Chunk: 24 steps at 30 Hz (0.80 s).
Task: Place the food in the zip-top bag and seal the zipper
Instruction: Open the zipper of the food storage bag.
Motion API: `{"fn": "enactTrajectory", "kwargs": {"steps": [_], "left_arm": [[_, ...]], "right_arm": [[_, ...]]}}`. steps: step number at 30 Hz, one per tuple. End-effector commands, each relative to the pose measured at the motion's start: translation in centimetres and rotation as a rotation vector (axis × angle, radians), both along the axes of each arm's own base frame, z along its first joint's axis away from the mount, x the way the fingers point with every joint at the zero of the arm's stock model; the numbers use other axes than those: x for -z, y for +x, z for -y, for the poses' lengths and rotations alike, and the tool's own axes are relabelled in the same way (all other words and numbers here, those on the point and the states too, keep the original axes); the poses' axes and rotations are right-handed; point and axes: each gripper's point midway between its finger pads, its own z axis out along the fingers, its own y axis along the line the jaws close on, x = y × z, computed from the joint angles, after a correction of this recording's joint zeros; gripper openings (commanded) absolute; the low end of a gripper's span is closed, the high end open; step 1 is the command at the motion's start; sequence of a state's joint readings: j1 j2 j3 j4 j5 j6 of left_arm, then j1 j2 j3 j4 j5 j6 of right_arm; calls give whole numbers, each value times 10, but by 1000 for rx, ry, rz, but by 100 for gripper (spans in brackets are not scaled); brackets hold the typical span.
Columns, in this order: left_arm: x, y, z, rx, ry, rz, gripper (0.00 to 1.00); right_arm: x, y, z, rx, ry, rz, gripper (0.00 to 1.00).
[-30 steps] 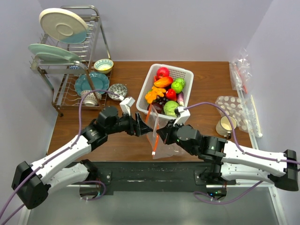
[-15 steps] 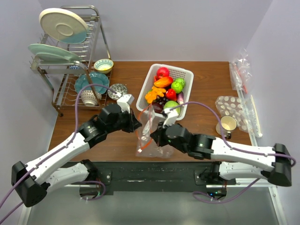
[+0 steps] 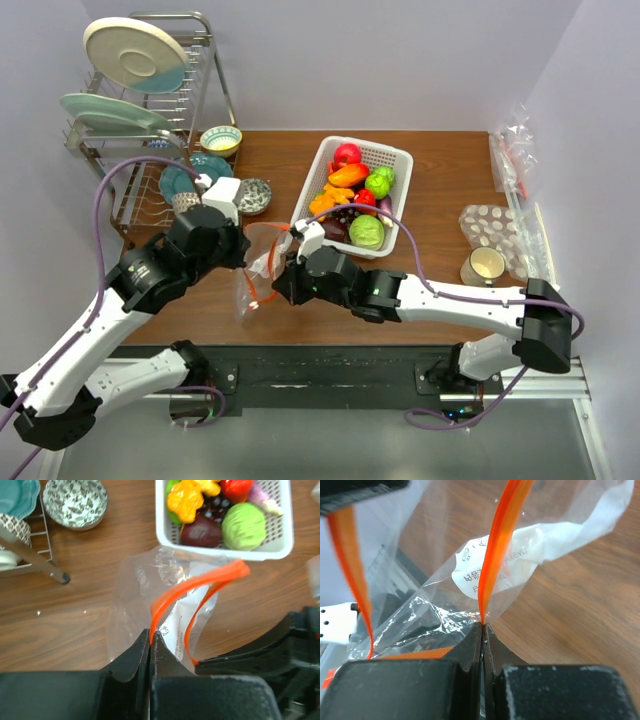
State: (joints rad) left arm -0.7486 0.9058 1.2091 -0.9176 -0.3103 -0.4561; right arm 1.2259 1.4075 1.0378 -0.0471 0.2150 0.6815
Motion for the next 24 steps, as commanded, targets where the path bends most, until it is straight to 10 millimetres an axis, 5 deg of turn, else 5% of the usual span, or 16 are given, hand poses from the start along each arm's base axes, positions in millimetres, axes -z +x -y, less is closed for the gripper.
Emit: {"fn": "enactTrajectory", "kwargs": {"steps": [1,2,8,13,17,24], "left_arm": [[35,-1,5,30,41,-44,0],[61,-3,9,52,51,-81,0],[119,-3,54,141,-103,-149,0],[118,3,71,165,-176,-139,0],[116,5,79,182,-203,-132,0],[107,1,81,199,-227,-134,0]], "right_arm": [[-9,6,-5,13,86,-25,1],[-5,10,0,27,87,-35,1],[42,18,35,111,30,-112,1],[56,20,72,190,-3,-94,6],[56,22,95,230,-59,-51,29],[69,19,93,173,-142,-45,44]]}}
